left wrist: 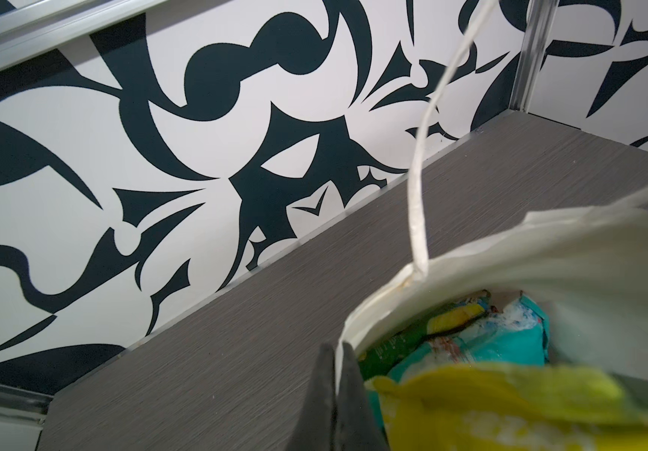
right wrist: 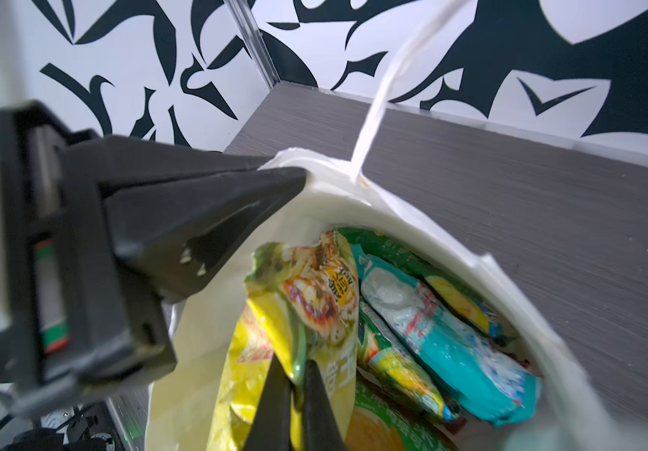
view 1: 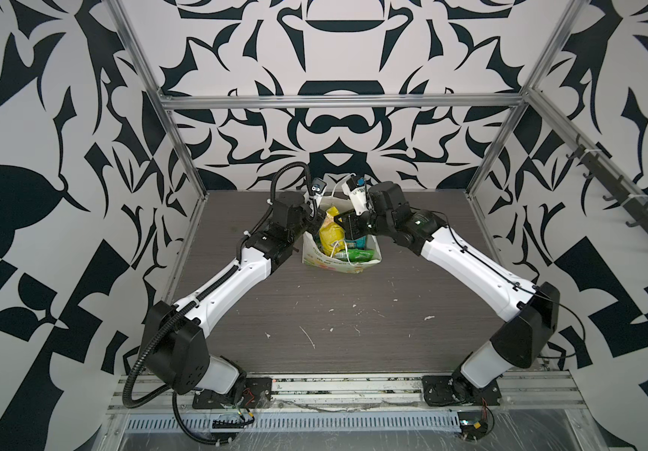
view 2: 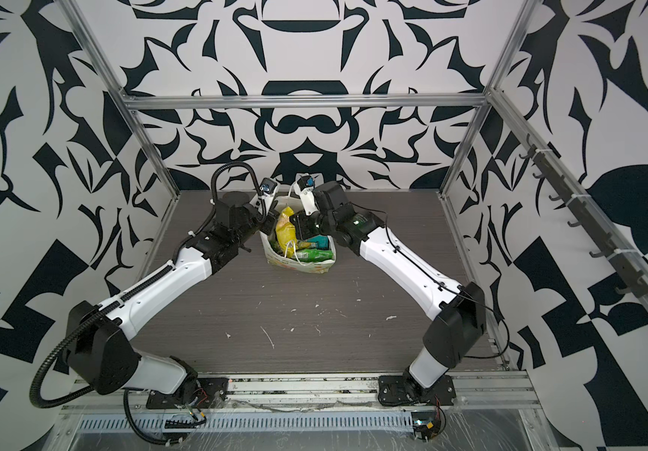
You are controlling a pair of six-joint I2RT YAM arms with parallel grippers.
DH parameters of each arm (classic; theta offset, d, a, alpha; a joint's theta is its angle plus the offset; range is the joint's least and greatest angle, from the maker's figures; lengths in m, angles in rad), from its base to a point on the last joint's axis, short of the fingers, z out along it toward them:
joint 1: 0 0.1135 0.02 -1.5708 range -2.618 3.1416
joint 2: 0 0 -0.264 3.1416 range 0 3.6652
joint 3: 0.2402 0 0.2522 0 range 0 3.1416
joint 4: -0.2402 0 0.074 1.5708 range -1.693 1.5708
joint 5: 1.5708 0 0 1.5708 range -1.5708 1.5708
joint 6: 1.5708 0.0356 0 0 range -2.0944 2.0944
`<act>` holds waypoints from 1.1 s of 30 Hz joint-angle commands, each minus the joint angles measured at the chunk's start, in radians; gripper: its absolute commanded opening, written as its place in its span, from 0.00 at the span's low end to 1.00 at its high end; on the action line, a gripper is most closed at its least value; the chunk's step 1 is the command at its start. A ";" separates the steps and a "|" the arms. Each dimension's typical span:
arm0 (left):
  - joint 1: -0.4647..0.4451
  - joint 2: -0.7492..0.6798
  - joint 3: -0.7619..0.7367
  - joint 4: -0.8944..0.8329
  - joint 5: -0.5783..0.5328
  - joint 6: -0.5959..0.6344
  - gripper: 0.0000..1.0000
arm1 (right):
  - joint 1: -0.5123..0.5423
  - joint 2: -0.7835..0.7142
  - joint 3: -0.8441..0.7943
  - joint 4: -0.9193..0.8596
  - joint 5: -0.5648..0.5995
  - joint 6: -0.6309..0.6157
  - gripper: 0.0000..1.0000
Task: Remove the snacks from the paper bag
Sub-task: 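Reach the right gripper into the bag and pull out the yellow snack packet, then carry the yellow packet away from the bag and drop it on the table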
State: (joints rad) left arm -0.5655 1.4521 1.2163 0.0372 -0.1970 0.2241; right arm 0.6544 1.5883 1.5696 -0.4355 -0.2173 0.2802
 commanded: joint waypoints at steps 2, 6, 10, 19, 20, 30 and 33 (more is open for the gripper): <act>0.001 -0.062 0.005 0.142 -0.043 -0.011 0.00 | -0.027 -0.084 -0.005 0.030 -0.016 -0.044 0.00; 0.001 -0.063 0.000 0.146 -0.048 -0.011 0.00 | -0.089 -0.151 -0.029 0.042 -0.075 -0.014 0.00; 0.001 -0.065 -0.011 0.160 -0.054 -0.011 0.00 | -0.144 -0.213 -0.051 0.066 -0.111 0.018 0.00; 0.001 -0.062 -0.013 0.162 -0.055 -0.014 0.00 | -0.264 -0.325 -0.054 0.067 -0.209 0.064 0.00; 0.000 -0.060 -0.012 0.162 -0.055 -0.014 0.00 | -0.277 -0.338 -0.057 0.064 -0.209 0.068 0.00; 0.001 -0.061 -0.013 0.168 -0.041 -0.011 0.00 | -0.497 -0.353 -0.094 -0.083 -0.004 0.009 0.00; 0.001 -0.065 -0.011 0.167 -0.037 -0.012 0.00 | -0.515 -0.275 -0.094 -0.157 0.173 -0.071 0.00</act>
State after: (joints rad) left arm -0.5652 1.4445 1.1862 0.0639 -0.2398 0.2241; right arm 0.1501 1.2457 1.4895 -0.5079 -0.2214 0.2886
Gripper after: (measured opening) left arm 0.037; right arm 0.051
